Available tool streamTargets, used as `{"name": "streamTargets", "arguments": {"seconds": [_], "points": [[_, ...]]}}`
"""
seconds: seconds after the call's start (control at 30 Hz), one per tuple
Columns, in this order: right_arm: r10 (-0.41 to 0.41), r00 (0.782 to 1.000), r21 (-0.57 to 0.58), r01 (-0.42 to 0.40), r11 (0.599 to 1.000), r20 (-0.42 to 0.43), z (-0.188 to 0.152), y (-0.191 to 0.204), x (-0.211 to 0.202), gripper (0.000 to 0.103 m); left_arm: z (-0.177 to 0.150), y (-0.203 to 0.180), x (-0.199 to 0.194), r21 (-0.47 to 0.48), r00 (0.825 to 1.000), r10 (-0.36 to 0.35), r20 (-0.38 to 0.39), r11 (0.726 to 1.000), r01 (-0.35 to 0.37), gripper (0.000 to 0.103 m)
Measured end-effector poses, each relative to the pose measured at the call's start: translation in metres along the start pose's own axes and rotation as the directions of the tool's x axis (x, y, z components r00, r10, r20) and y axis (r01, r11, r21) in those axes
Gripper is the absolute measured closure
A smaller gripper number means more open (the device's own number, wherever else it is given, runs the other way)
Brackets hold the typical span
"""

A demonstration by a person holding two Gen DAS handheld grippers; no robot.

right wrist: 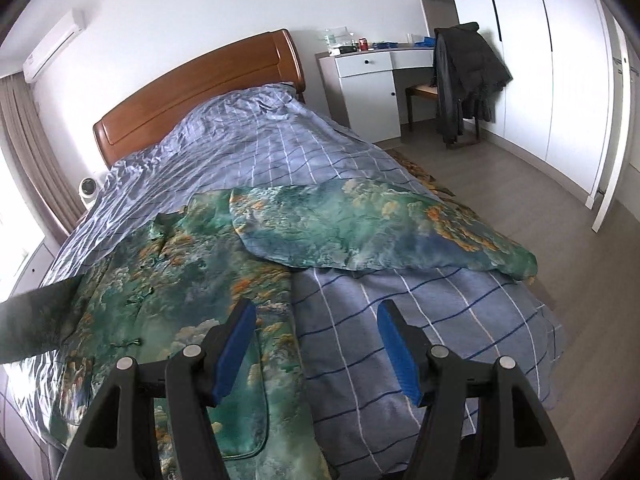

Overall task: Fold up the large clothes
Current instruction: 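Lower the jacket onto the bed and open both grippers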

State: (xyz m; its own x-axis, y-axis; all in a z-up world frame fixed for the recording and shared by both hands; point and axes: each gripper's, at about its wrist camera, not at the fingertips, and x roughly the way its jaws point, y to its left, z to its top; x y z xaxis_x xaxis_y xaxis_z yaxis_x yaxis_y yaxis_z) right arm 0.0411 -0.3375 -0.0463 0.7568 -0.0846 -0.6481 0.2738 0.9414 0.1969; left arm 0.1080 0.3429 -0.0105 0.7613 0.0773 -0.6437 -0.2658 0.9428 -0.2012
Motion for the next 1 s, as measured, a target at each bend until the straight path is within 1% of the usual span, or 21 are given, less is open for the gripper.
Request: {"name": "streamTargets", "arguments": {"seconds": [0.07, 0.1, 0.17, 0.2, 0.23, 0.27, 0.33, 0.37, 0.4, 0.43, 0.47, 0.5, 0.53, 0.57, 0.63, 0.7, 0.77, 0.8, 0.83, 0.93, 1.0], "points": [[0.002, 1.0, -0.005, -0.002, 1.0, 0.001, 0.001, 0.003, -0.001, 0.038, 0.001, 0.024, 0.011, -0.077, 0.999, 0.049, -0.003, 0.996, -0.05, 0.095], [0.006, 1.0, -0.007, -0.006, 1.0, 0.001, 0.001, 0.005, -0.002, 0.038, 0.002, 0.035, 0.017, -0.106, 0.996, 0.088, -0.008, 0.99, -0.088, 0.094], [0.013, 1.0, -0.009, -0.013, 1.0, 0.002, 0.002, 0.008, -0.003, 0.038, 0.003, 0.053, 0.029, -0.155, 0.984, 0.179, -0.013, 0.972, -0.179, 0.089], [0.018, 1.0, -0.012, -0.018, 1.0, 0.003, 0.003, 0.009, -0.004, 0.039, 0.002, 0.062, 0.028, -0.175, 0.979, 0.202, -0.015, 0.964, -0.201, 0.085], [0.021, 1.0, -0.015, -0.021, 1.0, 0.004, 0.003, 0.011, -0.004, 0.038, 0.002, 0.073, 0.031, -0.211, 0.972, 0.235, -0.019, 0.949, -0.233, 0.075], [0.025, 1.0, -0.02, -0.025, 1.0, 0.007, 0.004, 0.013, -0.005, 0.038, 0.001, 0.077, 0.032, -0.231, 0.968, 0.252, -0.018, 0.941, -0.249, 0.063], [0.031, 0.999, -0.027, -0.03, 0.999, 0.012, 0.004, 0.016, -0.008, 0.038, -0.002, 0.085, 0.03, -0.267, 0.953, 0.303, -0.008, 0.918, -0.294, 0.054], [0.03, 0.999, -0.031, -0.03, 0.999, 0.015, 0.004, 0.017, -0.009, 0.038, -0.006, 0.086, 0.029, -0.272, 0.948, 0.318, -0.007, 0.912, -0.308, 0.044], [0.029, 0.999, -0.037, -0.028, 0.999, 0.019, 0.004, 0.019, -0.01, 0.039, -0.01, 0.086, 0.027, -0.268, 0.949, 0.317, -0.007, 0.913, -0.307, 0.04], [0.025, 0.999, -0.044, -0.024, 0.999, 0.023, 0.004, 0.02, -0.011, 0.038, -0.014, 0.082, 0.028, -0.258, 0.947, 0.322, -0.008, 0.914, -0.313, 0.029], [0.023, 0.999, -0.049, -0.021, 0.999, 0.025, 0.004, 0.02, -0.011, 0.038, -0.018, 0.074, 0.028, -0.242, 0.941, 0.339, -0.001, 0.913, -0.33, 0.019], [0.019, 1.0, -0.056, -0.018, 0.998, 0.025, 0.004, 0.021, -0.01, 0.038, -0.024, 0.066, 0.027, -0.225, 0.936, 0.351, 0.008, 0.913, -0.34, 0.014], [0.015, 1.0, -0.06, -0.013, 0.998, 0.024, 0.004, 0.022, -0.009, 0.038, -0.028, 0.057, 0.028, -0.21, 0.935, 0.354, 0.016, 0.915, -0.343, 0.007], [0.011, 1.0, -0.064, -0.01, 0.998, 0.023, 0.004, 0.024, -0.008, 0.038, -0.036, 0.046, 0.026, -0.191, 0.937, 0.348, 0.021, 0.921, -0.338, 0.005], [0.005, 1.0, -0.068, -0.004, 0.998, 0.017, 0.005, 0.026, -0.005, 0.038, -0.047, 0.025, 0.026, -0.154, 0.949, 0.316, 0.019, 0.938, -0.309, 0.005], [-0.001, 1.0, -0.07, 0.002, 0.998, 0.012, 0.006, 0.029, -0.003, 0.038, -0.058, -0.005, 0.029, -0.086, 0.964, 0.266, 0.005, 0.96, -0.265, 0.004], [-0.005, 1.0, -0.078, 0.006, 0.997, 0.013, 0.006, 0.033, -0.003, 0.033, -0.067, -0.034, 0.031, -0.007, 0.973, 0.229, -0.003, 0.973, -0.229, 0.004], [-0.011, 1.0, -0.089, 0.012, 0.996, 0.018, 0.006, 0.036, -0.004, 0.028, -0.071, -0.051, 0.031, 0.043, 0.978, 0.209, -0.005, 0.977, -0.209, 0.004], [-0.017, 1.0, -0.1, 0.019, 0.995, 0.024, 0.007, 0.038, -0.006, 0.024, -0.073, -0.063, 0.029, 0.075, 0.98, 0.198, -0.004, 0.977, -0.197, 0.004], [-0.035, 0.999, -0.138, 0.04, 0.99, 0.038, 0.006, 0.045, -0.009, 0.024, -0.081, -0.111, 0.019, 0.2, 0.987, 0.16, 0.021, 0.966, -0.161, 0.002], [-0.044, 0.998, -0.151, 0.049, 0.987, 0.036, 0.006, 0.047, -0.009, 0.024, -0.084, -0.132, 0.01, 0.236, 0.991, 0.129, 0.037, 0.962, -0.134, 0.001]]}}
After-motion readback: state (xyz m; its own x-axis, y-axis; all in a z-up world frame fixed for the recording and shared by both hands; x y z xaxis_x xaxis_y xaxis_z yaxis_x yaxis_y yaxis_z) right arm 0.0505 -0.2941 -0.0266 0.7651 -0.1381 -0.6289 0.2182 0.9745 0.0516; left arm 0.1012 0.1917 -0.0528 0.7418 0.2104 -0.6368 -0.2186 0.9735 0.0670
